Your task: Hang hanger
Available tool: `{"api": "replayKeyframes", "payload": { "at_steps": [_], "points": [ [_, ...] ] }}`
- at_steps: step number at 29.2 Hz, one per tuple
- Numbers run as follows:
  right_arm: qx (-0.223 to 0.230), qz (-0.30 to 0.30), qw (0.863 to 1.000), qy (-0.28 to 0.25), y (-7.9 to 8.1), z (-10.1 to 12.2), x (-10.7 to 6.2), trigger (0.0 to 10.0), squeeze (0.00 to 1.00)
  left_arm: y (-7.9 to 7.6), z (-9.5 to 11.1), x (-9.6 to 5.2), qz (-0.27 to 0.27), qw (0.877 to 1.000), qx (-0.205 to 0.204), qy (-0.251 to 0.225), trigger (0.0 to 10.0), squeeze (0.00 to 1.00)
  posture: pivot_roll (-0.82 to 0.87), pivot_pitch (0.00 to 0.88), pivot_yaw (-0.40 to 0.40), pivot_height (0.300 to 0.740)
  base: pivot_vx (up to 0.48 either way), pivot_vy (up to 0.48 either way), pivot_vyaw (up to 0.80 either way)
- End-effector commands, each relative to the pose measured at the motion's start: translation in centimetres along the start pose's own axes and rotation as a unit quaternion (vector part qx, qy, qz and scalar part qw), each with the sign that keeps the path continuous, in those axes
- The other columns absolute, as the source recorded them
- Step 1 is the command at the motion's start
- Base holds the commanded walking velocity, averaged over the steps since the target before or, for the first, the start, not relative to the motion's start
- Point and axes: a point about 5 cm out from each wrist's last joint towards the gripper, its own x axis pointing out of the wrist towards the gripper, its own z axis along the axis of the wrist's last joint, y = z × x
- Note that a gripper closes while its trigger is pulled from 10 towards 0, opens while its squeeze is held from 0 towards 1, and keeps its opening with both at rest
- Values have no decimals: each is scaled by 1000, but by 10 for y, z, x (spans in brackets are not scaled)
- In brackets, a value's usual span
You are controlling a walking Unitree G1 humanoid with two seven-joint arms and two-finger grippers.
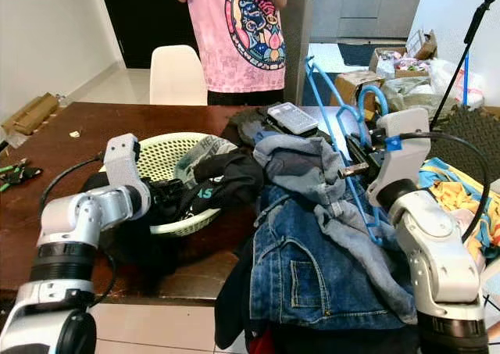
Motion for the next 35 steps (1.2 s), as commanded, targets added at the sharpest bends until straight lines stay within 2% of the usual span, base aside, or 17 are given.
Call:
{"api": "replayKeyframes", "payload": {
  "at_steps": [1,4,9,10,11,13,22,28,29,30,31,32,34,35],
  "points": [
    [-4,8,1000,0,3,1,0,10000,0,8,-3,3,16,1000,19,10,10000,0,199,0,26,740,0,0,0],
    [-5,6,1000,0,2,1,-1,10000,0,12,-6,5,23,999,34,20,10000,0,197,0,29,740,0,0,0],
    [-6,3,1000,1,1,1,-2,10000,0,15,-13,7,26,999,29,34,10000,0,197,0,29,740,0,0,0],
    [-7,2,1000,1,1,1,-2,10000,0,14,-16,8,20,999,22,44,4902,0,193,0,31,740,0,0,0],
    [-7,2,1000,1,1,1,-2,10000,0,14,-16,8,20,999,22,44,4902,0,193,0,31,740,0,0,0],
    [-7,0,1000,1,0,1,-3,10000,0,13,-19,11,12,998,14,52,0,0,193,0,31,740,0,0,0],
    [-8,-2,1000,1,-1,2,-3,10000,0,13,-15,14,6,999,9,49,0,0,192,0,32,740,0,0,0],
    [-9,-5,1000,1,-2,2,-2,10000,0,15,-5,14,12,1000,8,28,0,0,193,0,31,740,0,0,0],
    [-9,-6,1000,1,-2,2,-2,10000,0,19,28,7,40,997,31,-55,0,0,196,0,30,740,0,0,0],
    [-9,-7,1000,1,-2,2,-2,10000,0,20,48,1,54,992,54,-100,0,0,197,0,29,740,0,0,0],
    [-9,-7,1000,1,-2,2,-2,10000,0,20,48,1,54,992,54,-100,0,0,197,0,29,740,0,0,0],
    [-8,-7,1000,1,-2,1,-2,10000,0,18,69,-7,63,984,72,-148,0,0,199,0,28,740,0,0,0],
    [-8,-7,1000,1,-2,1,-2,10000,0,18,69,-7,63,984,72,-148,0,0,199,0,28,740,0,0,0],
    [-8,-7,1000,1,-2,1,-1,10000,0,16,88,-17,73,974,94,-192,0,0,200,0,28,740,0,0,0]
  ]
}}
